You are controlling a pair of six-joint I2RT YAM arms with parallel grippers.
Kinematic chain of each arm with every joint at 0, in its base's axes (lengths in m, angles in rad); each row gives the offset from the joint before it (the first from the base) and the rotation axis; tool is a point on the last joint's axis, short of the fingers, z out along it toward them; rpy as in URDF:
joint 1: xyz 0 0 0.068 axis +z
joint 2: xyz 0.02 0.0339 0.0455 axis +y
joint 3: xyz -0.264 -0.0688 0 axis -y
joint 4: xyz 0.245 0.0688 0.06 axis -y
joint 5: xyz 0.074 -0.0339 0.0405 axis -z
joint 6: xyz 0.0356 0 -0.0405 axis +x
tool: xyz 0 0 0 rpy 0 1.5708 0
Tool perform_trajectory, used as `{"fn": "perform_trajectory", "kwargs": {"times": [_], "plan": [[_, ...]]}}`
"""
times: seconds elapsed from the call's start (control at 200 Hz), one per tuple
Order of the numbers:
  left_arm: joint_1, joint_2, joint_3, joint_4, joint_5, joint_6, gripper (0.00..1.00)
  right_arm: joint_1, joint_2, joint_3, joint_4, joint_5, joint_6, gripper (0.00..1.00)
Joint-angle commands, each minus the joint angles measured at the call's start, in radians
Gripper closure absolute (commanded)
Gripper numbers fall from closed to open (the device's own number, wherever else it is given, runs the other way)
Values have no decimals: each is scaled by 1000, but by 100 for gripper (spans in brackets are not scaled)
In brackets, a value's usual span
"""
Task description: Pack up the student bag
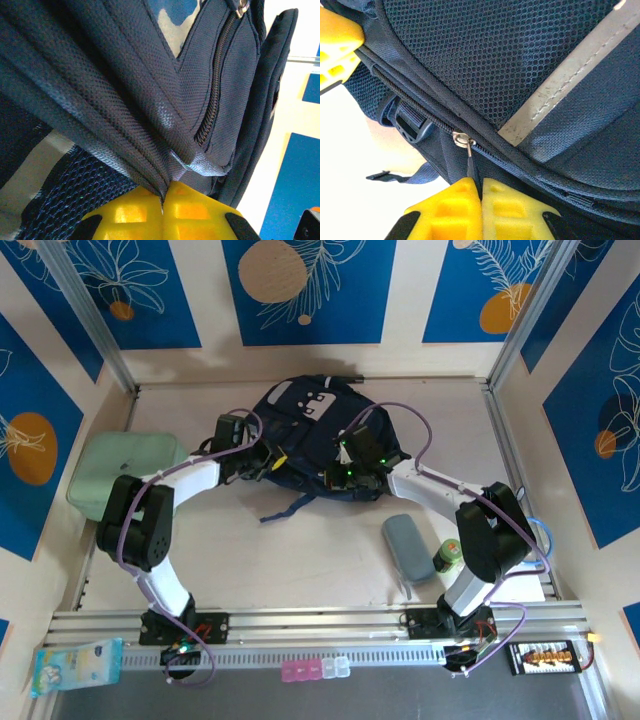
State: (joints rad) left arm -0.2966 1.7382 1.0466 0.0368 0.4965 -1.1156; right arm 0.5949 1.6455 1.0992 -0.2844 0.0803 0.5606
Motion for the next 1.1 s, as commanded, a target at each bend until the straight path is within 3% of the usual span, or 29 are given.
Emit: {"fn": "perform_trajectory", "kwargs": {"times": [0.0,0.375,0.585,0.835,0.92,1.005,1.095], "plan": [[51,0,38,-27,-118,51,100,-13,-13,3,-168,111,1,100],[65,-1,62,-34,-130,51,100,49,-97,66,-486,410,203,100],[67,24,79,-32,-119,50,100,99,-112,150,-562,545,213,100],[83,58,116,-49,-127,64,100,89,-114,89,-571,633,246,100],[85,73,122,-46,-120,63,100,83,-146,21,-450,562,161,100],[86,78,119,-29,-104,55,100,54,-154,-10,-319,321,45,100],[84,69,110,-14,-79,52,100,44,-148,-5,-246,148,1,100]]}}
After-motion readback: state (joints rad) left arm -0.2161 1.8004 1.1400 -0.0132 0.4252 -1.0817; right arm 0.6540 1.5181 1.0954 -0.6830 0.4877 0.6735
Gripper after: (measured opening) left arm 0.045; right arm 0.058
